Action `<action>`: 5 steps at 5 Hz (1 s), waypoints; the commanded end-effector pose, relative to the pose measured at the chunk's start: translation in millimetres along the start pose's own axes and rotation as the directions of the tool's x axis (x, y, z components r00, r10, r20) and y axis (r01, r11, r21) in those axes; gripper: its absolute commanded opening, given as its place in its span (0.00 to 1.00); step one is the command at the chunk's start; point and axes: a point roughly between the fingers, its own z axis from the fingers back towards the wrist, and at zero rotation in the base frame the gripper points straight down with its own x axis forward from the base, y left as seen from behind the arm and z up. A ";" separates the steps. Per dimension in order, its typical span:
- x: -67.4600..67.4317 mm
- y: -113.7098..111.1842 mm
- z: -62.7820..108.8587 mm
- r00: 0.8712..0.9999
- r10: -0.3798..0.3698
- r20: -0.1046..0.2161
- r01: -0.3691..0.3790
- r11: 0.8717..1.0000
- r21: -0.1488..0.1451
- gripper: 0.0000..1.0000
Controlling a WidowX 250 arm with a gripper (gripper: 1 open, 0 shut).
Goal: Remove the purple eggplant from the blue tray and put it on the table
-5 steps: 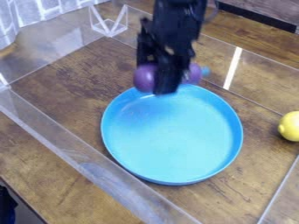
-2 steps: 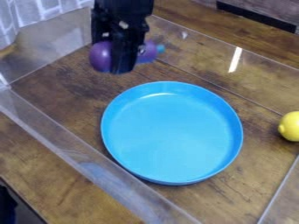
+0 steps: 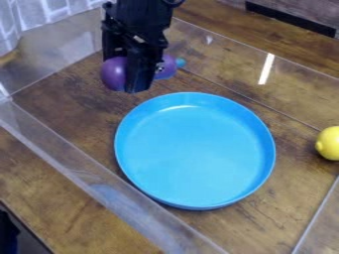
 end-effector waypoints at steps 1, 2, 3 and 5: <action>3.1 4.3 5.2 0.999 0.006 0.036 -0.007 1.000 0.020 0.00; 6.4 7.2 -2.3 0.999 0.010 0.032 -0.011 1.000 0.022 0.00; 8.1 4.9 -6.3 1.000 0.007 0.029 -0.008 1.000 0.028 0.00; 13.7 -2.4 -6.3 1.000 -0.001 0.027 0.000 0.999 0.047 0.00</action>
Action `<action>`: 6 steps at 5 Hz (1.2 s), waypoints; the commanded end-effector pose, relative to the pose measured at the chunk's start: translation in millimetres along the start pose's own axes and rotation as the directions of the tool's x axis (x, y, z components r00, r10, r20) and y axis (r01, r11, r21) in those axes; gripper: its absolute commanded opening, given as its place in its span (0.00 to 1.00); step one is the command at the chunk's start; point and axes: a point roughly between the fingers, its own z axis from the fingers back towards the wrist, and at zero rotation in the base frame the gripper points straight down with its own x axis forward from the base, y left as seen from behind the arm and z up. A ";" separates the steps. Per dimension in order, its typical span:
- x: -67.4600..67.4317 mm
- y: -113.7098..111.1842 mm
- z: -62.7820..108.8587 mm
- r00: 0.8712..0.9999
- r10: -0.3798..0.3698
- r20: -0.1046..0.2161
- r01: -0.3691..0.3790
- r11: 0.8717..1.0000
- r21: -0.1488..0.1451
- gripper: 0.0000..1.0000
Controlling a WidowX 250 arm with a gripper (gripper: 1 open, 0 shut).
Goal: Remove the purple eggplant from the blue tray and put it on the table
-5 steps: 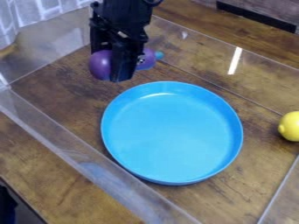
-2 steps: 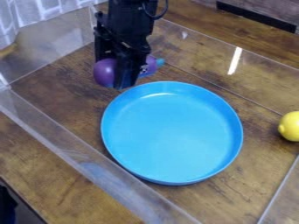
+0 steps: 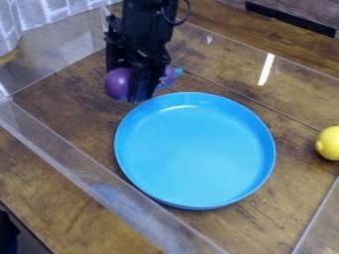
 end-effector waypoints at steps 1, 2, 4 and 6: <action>8.8 -4.5 15.8 0.999 -0.011 0.048 0.010 1.000 0.030 0.00; 11.1 -2.1 16.0 0.999 -0.006 0.047 0.004 0.999 0.043 0.00; 13.9 8.5 19.0 0.999 -0.002 0.038 -0.001 0.997 0.079 0.00; 5.5 24.8 18.7 0.999 0.021 0.026 -0.023 0.994 0.107 0.00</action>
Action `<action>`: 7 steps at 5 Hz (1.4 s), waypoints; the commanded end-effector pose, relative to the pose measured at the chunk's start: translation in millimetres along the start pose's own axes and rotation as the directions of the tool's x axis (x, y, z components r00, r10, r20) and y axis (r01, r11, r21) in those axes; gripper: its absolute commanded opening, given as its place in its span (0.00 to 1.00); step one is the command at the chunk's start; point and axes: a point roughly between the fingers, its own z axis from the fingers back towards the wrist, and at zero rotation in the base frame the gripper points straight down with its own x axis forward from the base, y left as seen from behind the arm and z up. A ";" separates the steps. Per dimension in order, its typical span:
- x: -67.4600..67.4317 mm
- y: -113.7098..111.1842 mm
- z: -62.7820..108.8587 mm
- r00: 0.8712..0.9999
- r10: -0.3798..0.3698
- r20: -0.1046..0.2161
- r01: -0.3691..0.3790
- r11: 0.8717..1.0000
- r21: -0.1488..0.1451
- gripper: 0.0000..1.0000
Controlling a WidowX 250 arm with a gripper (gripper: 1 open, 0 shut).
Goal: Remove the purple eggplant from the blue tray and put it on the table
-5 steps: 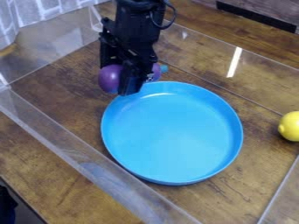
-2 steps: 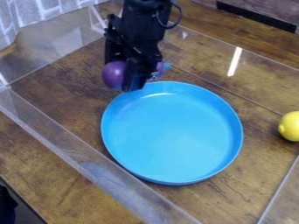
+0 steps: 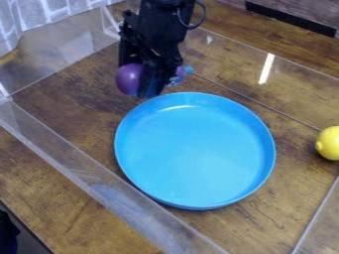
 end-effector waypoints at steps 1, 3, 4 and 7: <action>-10.9 20.2 11.8 0.999 0.036 0.035 -0.037 0.999 0.029 0.00; -25.3 32.7 6.3 0.999 0.041 0.024 -0.042 0.998 0.051 0.00; -29.5 41.1 1.3 0.999 0.044 0.019 -0.045 0.997 0.061 0.00; -38.2 56.9 -18.4 0.998 0.059 0.016 -0.060 0.997 0.052 0.00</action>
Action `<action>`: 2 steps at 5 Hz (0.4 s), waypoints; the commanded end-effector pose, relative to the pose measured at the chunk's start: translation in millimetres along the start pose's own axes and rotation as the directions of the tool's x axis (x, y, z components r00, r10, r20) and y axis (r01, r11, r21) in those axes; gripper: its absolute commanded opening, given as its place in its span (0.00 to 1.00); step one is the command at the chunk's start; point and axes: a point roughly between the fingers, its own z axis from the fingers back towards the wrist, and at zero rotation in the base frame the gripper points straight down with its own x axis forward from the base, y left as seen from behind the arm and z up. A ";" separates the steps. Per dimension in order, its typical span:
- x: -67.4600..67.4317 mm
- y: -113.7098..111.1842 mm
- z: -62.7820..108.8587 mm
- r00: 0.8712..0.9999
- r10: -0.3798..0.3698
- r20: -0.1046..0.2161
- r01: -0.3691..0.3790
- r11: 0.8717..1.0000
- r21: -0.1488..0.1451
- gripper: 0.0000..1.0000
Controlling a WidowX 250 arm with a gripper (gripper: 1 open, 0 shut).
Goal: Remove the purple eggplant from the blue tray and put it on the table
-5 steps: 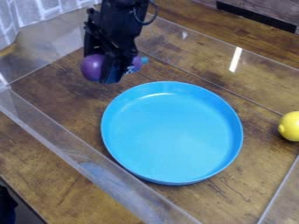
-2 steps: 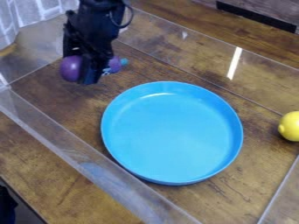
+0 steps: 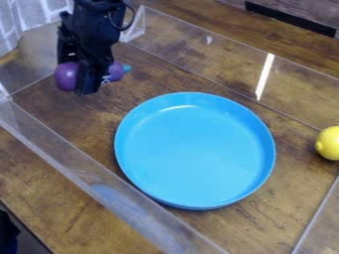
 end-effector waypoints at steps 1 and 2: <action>0.4 9.0 8.2 0.999 0.028 0.042 -0.029 1.000 0.007 0.00; 2.8 9.7 5.1 0.998 0.030 0.048 -0.030 1.000 0.002 0.00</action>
